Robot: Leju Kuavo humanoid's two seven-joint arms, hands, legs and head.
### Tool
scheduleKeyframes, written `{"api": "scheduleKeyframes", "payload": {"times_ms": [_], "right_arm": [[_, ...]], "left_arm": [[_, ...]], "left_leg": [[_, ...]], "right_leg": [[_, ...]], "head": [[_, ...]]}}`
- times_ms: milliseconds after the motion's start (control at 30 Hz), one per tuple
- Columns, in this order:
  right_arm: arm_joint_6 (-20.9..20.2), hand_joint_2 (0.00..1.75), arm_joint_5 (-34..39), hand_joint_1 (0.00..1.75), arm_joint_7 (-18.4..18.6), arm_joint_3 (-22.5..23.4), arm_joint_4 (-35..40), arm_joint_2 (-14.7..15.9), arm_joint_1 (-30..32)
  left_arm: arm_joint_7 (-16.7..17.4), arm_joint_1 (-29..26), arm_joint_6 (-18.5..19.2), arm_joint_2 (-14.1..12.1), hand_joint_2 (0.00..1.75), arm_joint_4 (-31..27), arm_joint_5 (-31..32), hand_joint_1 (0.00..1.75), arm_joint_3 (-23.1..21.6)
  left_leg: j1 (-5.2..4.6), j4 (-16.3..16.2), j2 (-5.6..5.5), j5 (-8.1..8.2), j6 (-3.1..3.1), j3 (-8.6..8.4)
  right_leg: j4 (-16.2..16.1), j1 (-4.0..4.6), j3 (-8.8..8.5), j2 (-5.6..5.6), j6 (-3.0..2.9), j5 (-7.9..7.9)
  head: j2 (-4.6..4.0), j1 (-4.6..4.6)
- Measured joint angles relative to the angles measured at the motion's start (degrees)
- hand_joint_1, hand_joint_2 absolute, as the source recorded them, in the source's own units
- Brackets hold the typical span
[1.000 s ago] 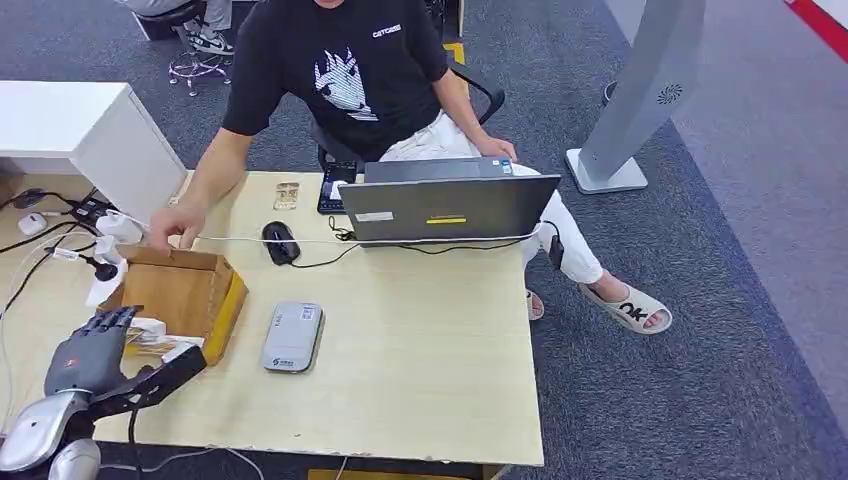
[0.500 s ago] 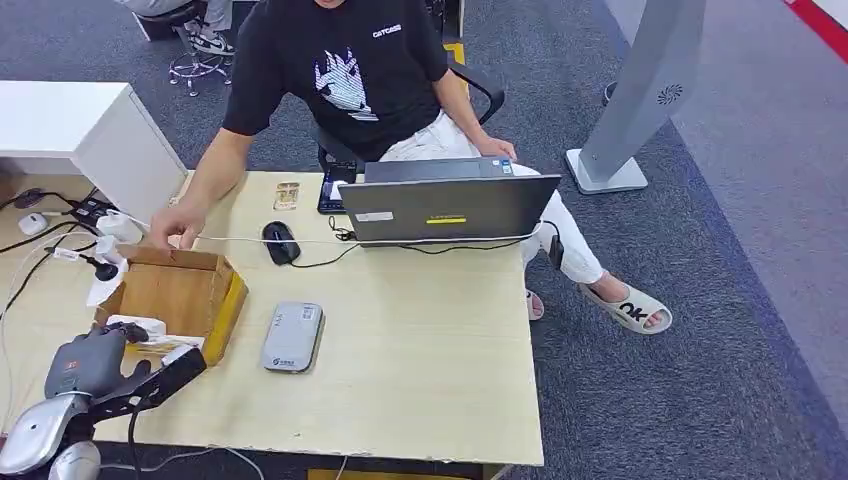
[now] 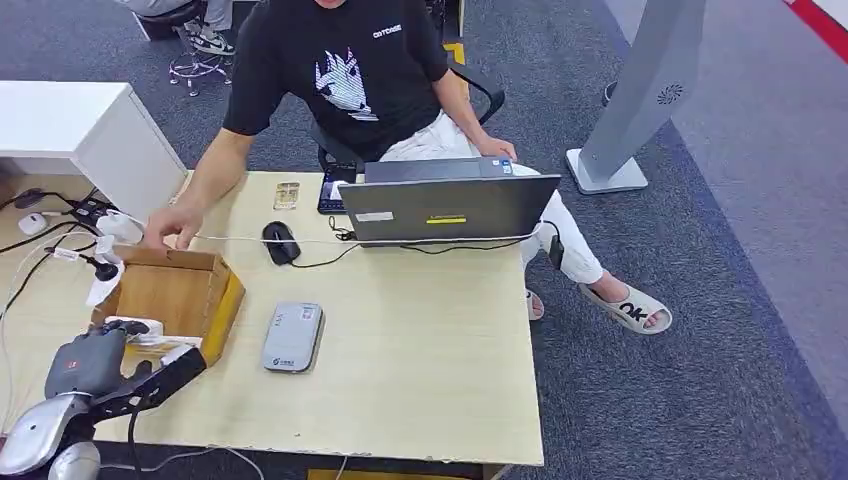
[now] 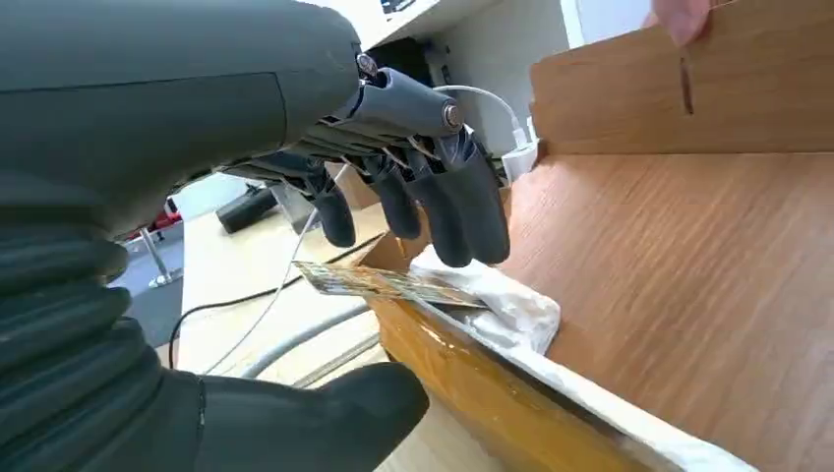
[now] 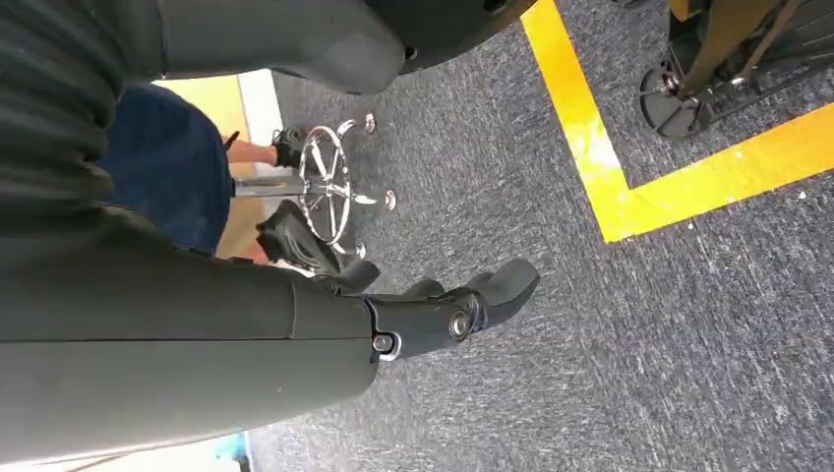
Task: Pass the card to the sensor for recognition and then transmit it.
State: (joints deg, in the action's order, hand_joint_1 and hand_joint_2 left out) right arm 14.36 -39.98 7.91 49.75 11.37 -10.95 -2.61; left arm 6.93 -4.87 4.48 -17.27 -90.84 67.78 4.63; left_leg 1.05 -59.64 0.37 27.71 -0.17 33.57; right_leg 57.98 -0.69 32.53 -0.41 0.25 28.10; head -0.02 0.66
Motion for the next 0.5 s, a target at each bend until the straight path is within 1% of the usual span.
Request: {"api": "scheduleKeyframes", "payload": {"times_ms": [67,200,300,333,367,433,500], "right_arm": [[0.02,1.75,-0.09,0.0,0.0,0.04,0.0,0.0,0.0],[0.02,1.75,-0.09,0.0,0.0,0.07,0.0,0.0,0.0],[-0.02,1.75,-0.24,0.0,0.0,0.11,0.0,0.0,0.0],[-0.04,1.75,-0.26,0.0,0.0,0.11,0.0,0.0,0.0],[-0.04,1.75,-0.28,0.0,0.0,0.13,0.0,0.0,-0.01],[-0.04,1.75,-0.41,0.0,0.0,0.13,0.0,0.0,-0.01],[-0.04,1.75,-0.5,0.0,0.0,0.13,0.0,0.0,-0.01]], "left_arm": [[0.0,0.0,-0.07,0.0,1.75,0.0,0.0,0.66,-0.02],[0.0,0.0,-0.11,0.0,1.75,0.0,0.0,0.56,-0.02],[0.0,0.01,-0.11,0.02,1.75,0.0,0.0,0.58,-0.02],[0.0,0.02,-0.11,0.02,1.75,0.0,0.02,0.54,-0.02],[0.0,0.03,-0.11,0.0,1.75,0.0,0.07,0.58,-0.02],[0.0,0.1,-0.09,0.0,1.75,0.0,0.18,0.59,-0.13],[-0.04,0.19,-0.09,0.0,1.75,0.0,0.2,0.72,-0.44]], "left_leg": [[0.0,0.0,0.0,0.0,0.0,0.0],[0.0,0.0,0.0,0.0,0.0,0.0],[0.0,0.0,0.0,0.0,0.0,0.0],[0.0,0.0,0.0,0.0,0.0,0.0],[0.0,0.0,0.0,0.0,0.0,0.0],[0.0,0.0,0.0,0.0,0.0,0.0],[0.0,0.0,0.0,0.0,0.0,0.0]], "right_leg": [[0.0,0.0,0.0,0.0,0.0,0.0],[0.0,0.0,0.0,0.0,0.0,0.0],[0.0,0.0,0.0,0.0,0.0,0.0],[0.0,0.0,0.0,0.0,0.0,0.0],[0.0,0.0,0.01,0.0,0.0,0.0],[0.0,0.0,0.01,0.0,0.0,0.0],[0.0,0.0,0.01,0.0,0.0,0.0]], "head": [[0.0,0.0],[0.0,0.0],[0.0,0.0],[0.0,0.0],[0.0,0.0],[0.0,0.0],[0.0,0.0]]}}
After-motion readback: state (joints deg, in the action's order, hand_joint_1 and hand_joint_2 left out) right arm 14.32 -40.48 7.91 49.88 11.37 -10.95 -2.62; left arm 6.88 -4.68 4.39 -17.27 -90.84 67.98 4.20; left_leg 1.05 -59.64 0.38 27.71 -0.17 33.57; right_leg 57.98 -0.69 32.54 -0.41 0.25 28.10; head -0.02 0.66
